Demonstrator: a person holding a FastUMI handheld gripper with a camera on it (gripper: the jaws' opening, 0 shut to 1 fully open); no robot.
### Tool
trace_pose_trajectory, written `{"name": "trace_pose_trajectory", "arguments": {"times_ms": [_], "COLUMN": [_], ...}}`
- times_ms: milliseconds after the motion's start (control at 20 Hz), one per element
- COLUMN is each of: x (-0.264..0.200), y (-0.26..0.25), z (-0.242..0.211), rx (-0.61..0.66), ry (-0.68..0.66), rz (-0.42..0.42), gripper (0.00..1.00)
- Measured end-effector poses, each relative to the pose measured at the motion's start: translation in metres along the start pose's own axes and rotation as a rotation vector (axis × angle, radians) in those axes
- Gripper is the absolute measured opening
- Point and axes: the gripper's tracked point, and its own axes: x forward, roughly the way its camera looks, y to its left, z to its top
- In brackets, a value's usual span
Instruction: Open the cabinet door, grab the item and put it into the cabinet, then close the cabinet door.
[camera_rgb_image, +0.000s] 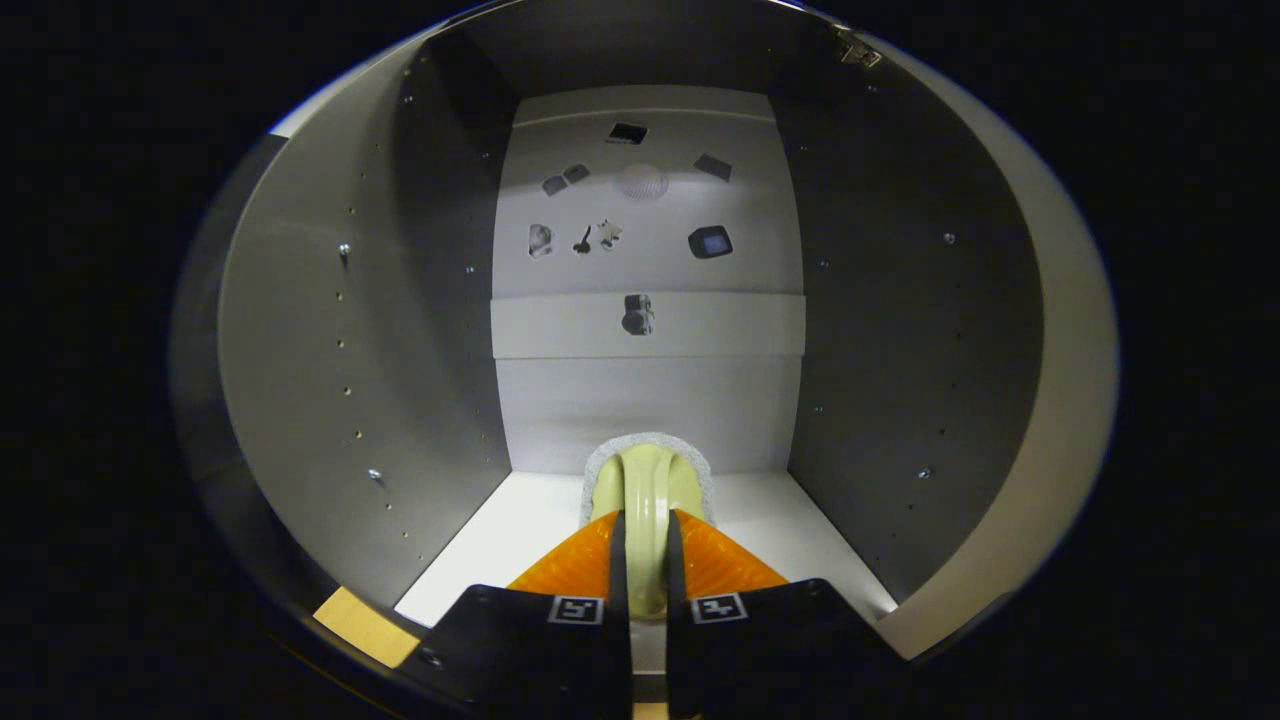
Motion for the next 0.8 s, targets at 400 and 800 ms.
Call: {"name": "trace_pose_trajectory", "arguments": {"times_ms": [400, 800], "x": [0.035, 0.032], "y": [-0.004, 0.003], "z": [-0.017, 0.003], "rx": [0.026, 0.039], "ry": [0.021, -0.062], "rz": [-0.008, 0.023], "gripper": [0.24, 0.28]}}
